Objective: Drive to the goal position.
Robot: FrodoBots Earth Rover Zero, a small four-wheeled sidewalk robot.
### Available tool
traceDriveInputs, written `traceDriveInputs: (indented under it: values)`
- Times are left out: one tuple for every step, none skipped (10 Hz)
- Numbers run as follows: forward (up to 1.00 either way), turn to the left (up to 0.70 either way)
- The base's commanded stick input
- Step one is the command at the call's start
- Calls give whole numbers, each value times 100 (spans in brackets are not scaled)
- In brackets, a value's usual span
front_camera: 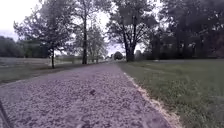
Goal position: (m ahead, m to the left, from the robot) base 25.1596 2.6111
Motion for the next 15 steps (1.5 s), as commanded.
traceDriveInputs:
  values:
    - [70, 0]
    - [70, 0]
    - [70, 0]
    - [70, 0]
    - [70, 0]
    - [70, 0]
    - [70, 0]
    - [70, 0]
    - [70, 0]
    - [70, 0]
    - [70, 0]
    - [70, 0]
    - [70, 0]
    - [70, 0]
    - [70, 0]
